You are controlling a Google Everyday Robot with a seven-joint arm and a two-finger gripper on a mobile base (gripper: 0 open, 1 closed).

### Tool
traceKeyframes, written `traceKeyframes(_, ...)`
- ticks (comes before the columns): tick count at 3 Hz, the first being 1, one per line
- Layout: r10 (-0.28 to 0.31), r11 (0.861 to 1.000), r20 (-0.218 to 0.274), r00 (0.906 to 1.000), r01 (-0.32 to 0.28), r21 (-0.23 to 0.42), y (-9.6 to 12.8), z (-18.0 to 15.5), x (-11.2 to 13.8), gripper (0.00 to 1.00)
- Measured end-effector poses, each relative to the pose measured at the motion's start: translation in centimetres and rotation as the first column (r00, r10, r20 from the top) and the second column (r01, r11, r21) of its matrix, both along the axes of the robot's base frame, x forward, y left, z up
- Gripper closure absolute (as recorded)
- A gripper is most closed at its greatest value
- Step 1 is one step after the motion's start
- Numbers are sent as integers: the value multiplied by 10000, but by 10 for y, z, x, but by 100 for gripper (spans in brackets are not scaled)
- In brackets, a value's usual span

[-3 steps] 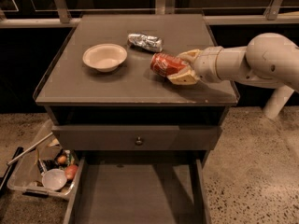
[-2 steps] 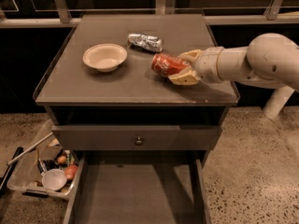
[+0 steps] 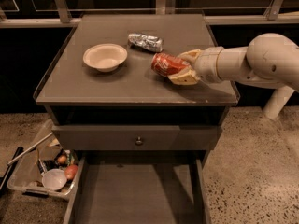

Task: Pick coke can from middle drawer and place on counter

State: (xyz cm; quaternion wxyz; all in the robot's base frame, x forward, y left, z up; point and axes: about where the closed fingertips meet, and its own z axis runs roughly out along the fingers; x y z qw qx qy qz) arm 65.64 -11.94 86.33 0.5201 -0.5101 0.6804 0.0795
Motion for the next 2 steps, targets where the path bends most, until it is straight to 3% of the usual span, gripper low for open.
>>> traceKeyframes(1,1,10000,0,10000,-1,0,0,0,0,11)
traceKeyframes(2,2,10000,0,10000,-2,0,0,0,0,0)
